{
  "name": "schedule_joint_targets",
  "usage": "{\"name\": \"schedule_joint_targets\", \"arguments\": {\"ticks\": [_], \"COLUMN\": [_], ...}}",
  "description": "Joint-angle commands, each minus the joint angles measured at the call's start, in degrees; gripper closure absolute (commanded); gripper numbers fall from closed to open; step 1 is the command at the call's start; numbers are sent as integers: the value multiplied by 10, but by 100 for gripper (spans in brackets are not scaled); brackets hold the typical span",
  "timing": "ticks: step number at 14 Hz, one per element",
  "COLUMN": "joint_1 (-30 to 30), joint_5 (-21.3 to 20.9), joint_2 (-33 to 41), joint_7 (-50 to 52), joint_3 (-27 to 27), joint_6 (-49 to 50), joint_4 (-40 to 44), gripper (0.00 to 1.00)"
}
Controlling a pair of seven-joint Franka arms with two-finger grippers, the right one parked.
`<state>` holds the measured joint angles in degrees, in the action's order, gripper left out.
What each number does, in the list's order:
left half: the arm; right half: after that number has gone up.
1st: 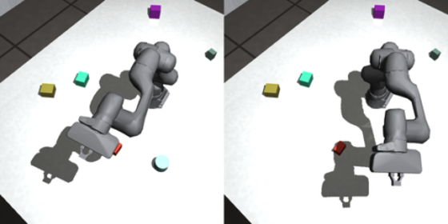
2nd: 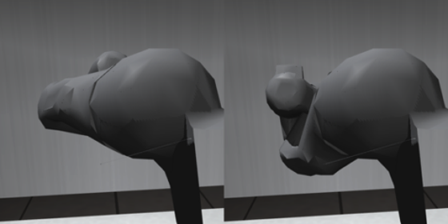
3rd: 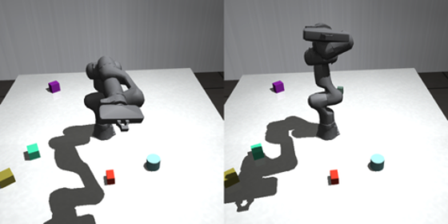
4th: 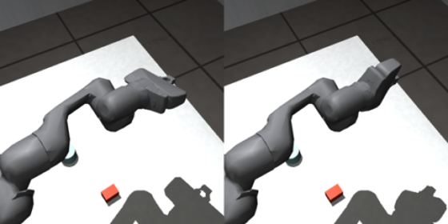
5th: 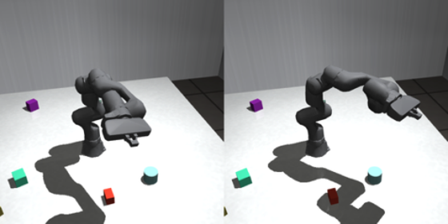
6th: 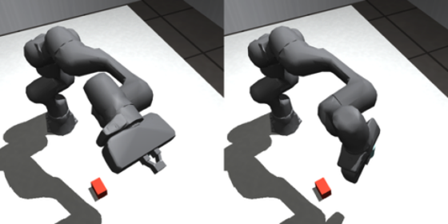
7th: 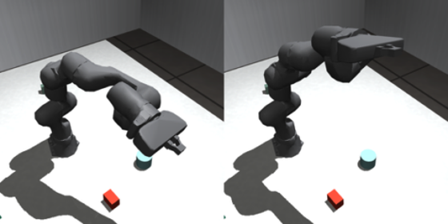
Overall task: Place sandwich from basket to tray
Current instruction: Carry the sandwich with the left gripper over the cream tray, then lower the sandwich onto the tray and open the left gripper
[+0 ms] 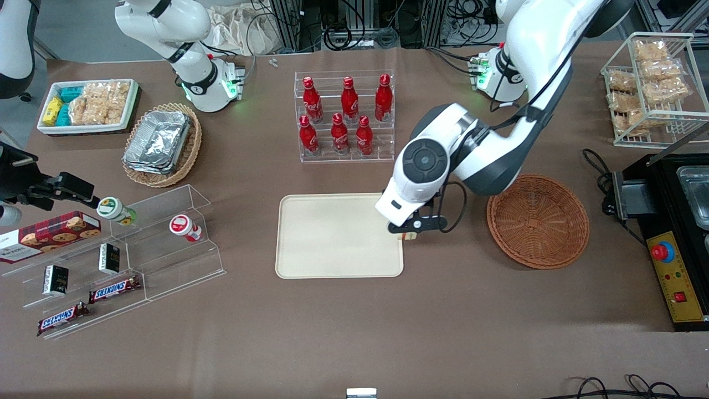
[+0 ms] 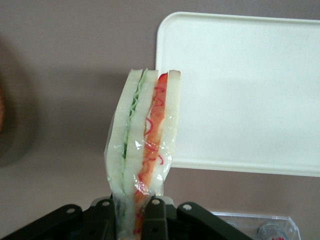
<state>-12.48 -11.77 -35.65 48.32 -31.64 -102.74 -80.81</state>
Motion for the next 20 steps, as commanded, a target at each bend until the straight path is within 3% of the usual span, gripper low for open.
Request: {"name": "schedule_joint_targets", "arguments": {"ticks": [1,11,12,13,16,20], "joint_1": [-12,-32,-32,-31,-26,15], "joint_5": [-32,-82,-81,-83,-82,-81], "joint_2": [-60,-150,-150,-149,-134,-42], "joint_7": [33,82,94,98,97,94], "joint_3": [3,5,5,5,5,4], "joint_6": [-46,-158,-158,-158,-151,-110], "joint_4": [29,33,34,33,34,31], "gripper": [100,98,72,1,0,0]}}
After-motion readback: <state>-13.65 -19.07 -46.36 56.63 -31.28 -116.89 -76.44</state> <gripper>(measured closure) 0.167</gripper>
